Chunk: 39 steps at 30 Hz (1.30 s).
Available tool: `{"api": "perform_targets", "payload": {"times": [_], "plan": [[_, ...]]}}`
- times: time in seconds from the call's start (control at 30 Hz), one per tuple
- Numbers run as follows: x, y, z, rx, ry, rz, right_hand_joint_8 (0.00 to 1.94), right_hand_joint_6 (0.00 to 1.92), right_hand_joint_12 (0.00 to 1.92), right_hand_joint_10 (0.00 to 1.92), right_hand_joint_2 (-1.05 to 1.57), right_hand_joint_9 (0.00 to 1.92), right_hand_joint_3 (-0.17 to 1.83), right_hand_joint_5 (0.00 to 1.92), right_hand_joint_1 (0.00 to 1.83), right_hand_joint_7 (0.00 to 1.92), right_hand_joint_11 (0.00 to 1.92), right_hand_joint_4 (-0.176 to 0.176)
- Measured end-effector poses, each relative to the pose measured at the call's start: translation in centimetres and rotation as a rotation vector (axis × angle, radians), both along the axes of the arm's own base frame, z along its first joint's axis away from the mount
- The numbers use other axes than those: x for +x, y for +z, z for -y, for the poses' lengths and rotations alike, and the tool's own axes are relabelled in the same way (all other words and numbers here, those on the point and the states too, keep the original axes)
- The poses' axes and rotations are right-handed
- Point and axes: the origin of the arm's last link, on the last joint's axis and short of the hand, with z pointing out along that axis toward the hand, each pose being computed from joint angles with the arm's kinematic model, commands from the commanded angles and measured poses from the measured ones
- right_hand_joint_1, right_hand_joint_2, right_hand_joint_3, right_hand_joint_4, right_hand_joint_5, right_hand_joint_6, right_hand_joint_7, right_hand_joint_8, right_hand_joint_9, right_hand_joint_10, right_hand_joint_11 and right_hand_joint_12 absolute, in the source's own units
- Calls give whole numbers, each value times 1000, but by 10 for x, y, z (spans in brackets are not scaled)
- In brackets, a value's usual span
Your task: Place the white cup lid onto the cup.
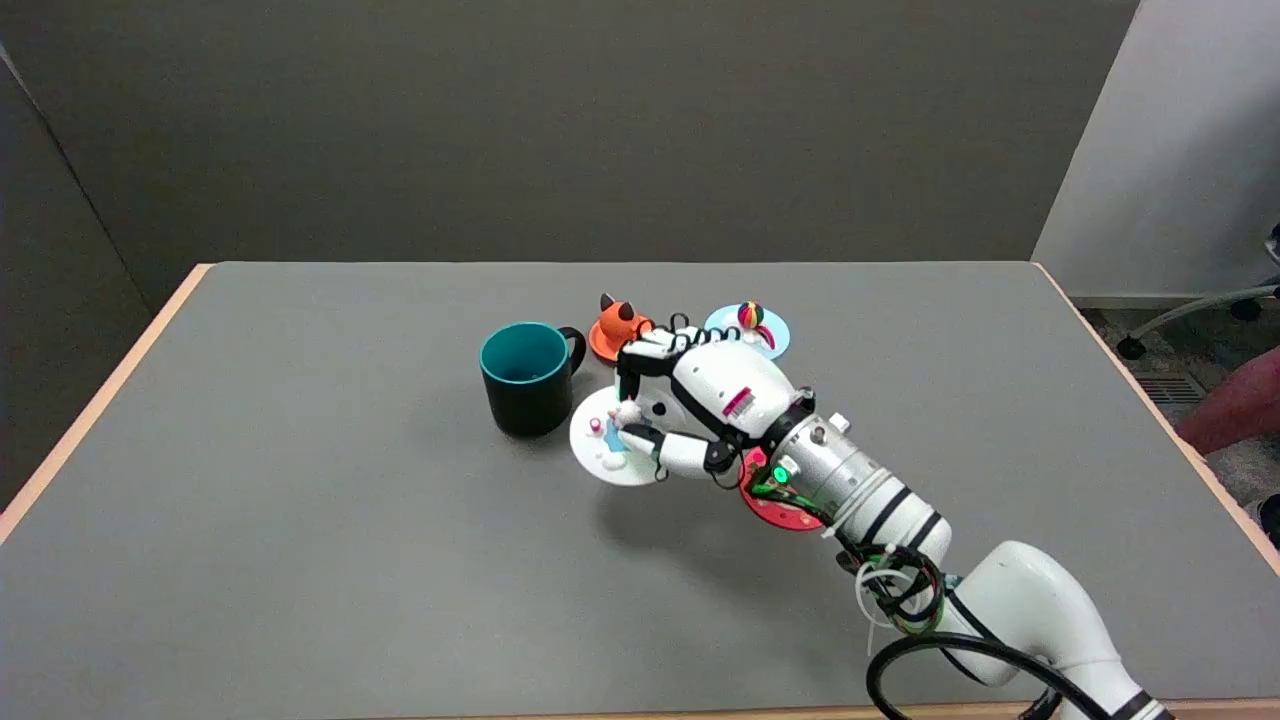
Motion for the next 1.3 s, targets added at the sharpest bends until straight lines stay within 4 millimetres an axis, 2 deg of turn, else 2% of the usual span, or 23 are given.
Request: {"api": "perform_targets", "payload": {"times": [0.37,0.43,0.7,1.3], "plan": [[22,0,19,5,14,0,646,1502,296,344,1174,497,259,657,915,430,391,55],[27,0,24,8,21,-1,661,1495,342,383,1176,484,248,659,905,426,377,78],[43,-3,44,35,38,3,644,1476,366,391,1167,493,247,674,916,466,376,75],[57,-12,95,97,12,4,613,1454,385,402,1158,498,247,690,926,510,371,75]]}}
